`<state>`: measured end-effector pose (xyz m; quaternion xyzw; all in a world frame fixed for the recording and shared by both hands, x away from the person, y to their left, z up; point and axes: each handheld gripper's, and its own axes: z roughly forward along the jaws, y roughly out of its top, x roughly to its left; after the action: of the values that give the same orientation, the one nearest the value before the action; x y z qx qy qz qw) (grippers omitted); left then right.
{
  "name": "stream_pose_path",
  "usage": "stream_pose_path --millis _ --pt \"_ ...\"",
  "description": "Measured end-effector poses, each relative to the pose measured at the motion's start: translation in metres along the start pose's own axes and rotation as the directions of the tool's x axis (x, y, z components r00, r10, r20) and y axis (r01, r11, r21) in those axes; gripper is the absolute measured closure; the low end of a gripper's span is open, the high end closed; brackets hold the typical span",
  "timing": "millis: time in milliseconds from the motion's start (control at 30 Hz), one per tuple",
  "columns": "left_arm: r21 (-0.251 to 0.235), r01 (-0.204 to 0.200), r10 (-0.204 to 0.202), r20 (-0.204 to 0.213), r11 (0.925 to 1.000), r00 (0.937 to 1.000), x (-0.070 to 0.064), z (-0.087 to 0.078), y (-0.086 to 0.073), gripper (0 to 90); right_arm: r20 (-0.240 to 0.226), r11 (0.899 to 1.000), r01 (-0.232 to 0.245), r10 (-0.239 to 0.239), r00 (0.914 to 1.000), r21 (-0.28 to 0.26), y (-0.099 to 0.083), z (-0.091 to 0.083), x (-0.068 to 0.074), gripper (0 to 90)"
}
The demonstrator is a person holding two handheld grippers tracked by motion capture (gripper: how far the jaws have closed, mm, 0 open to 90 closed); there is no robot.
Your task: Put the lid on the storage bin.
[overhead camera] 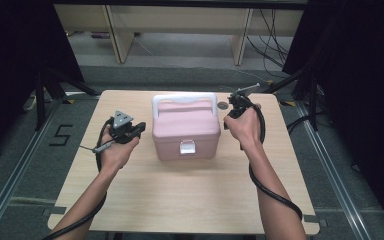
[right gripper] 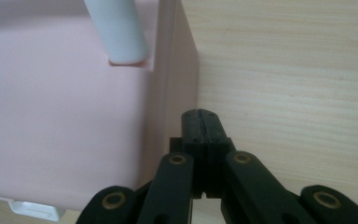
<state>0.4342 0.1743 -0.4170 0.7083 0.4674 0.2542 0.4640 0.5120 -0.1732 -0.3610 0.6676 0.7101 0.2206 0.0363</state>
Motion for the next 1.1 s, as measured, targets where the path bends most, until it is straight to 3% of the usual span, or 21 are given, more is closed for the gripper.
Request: stream_pose_path --millis 67,200,233,267,333,367,400,467,500,533,733,767,900,933,1033,1100 --pt "0.017 -0.002 0.002 0.010 0.9999 0.9999 -0.003 -0.003 -0.005 89.4 -0.011 1.000 -0.022 0.022 0.9997 0.014 -0.002 0.002 0.002 90.0" --pt "0.054 -0.001 -0.001 0.034 0.9985 0.9994 -0.009 -0.003 -0.013 89.5 -0.014 0.999 0.000 0.001 0.9999 0.032 -0.006 0.007 0.003 90.0" --pt "0.067 0.000 -0.003 0.043 0.9977 0.9991 -0.010 -0.001 -0.015 89.5 -0.014 0.998 -0.028 0.028 0.9995 0.049 -0.008 0.008 0.005 90.0" --pt "0.076 -0.005 0.001 0.044 0.9971 0.9990 -0.011 0.001 -0.017 89.5 -0.018 0.999 0.007 -0.006 0.9998 0.037 -0.009 0.009 0.004 90.0" --pt "0.096 -0.012 0.007 0.053 0.9953 0.9986 -0.010 0.004 -0.019 89.5 -0.009 0.999 0.011 -0.011 0.9999 0.039 -0.011 0.011 0.006 90.0" --pt "0.098 -0.007 0.001 0.060 0.9952 0.9982 -0.011 0.006 -0.020 89.5 -0.014 0.999 0.025 -0.025 0.9996 0.031 -0.011 0.011 0.005 90.0" --pt "0.091 -0.002 -0.003 0.062 0.9959 0.9981 -0.012 0.008 -0.020 89.5 -0.006 0.999 -0.004 0.004 1.0000 0.044 -0.012 0.011 0.006 90.0" --pt "0.101 -0.007 0.000 0.071 0.9949 0.9975 -0.011 0.010 -0.020 89.5 -0.012 0.999 0.025 -0.025 0.9996 0.036 -0.013 0.011 0.004 90.0" --pt "0.108 -0.012 0.004 0.073 0.9941 0.9973 -0.011 0.011 -0.019 89.4 -0.008 0.999 -0.028 0.029 0.9996 0.046 -0.015 0.011 0.008 90.0" --pt "0.109 -0.010 0.002 0.075 0.9940 0.9972 -0.010 0.012 -0.019 89.4 -0.011 0.999 0.024 -0.023 0.9997 0.035 -0.015 0.011 0.004 90.0" --pt "0.094 0.009 -0.017 0.084 0.9956 0.9963 -0.007 0.013 -0.018 89.5 -0.013 0.999 0.032 -0.032 0.9994 0.034 -0.020 0.013 0.003 90.0" --pt "0.103 0.005 -0.013 0.082 0.9947 0.9965 -0.007 0.012 -0.018 89.4 -0.020 0.998 0.051 -0.050 0.9985 0.022 -0.020 0.013 0.002 90.0" --pt "0.105 0.000 -0.011 0.096 0.9945 0.9953 -0.008 0.012 -0.021 89.5 -0.013 0.999 0.034 -0.034 0.9993 0.027 -0.020 0.015 0.001 90.0" --pt "0.121 -0.014 0.003 0.096 0.9925 0.9953 -0.008 0.012 -0.022 89.5 -0.011 0.998 0.055 -0.055 0.9984 0.026 -0.020 0.017 0.000 90.0" --pt "0.117 -0.002 -0.010 0.103 0.9932 0.9946 -0.008 0.015 -0.024 89.5 -0.013 0.999 0.035 -0.035 0.9993 0.037 -0.023 0.018 0.002 90.0" --pt "0.124 -0.006 -0.006 0.098 0.9923 0.9952 -0.006 0.015 -0.025 89.5 -0.011 0.998 0.051 -0.050 0.9987 0.030 -0.025 0.018 0.003 90.0"
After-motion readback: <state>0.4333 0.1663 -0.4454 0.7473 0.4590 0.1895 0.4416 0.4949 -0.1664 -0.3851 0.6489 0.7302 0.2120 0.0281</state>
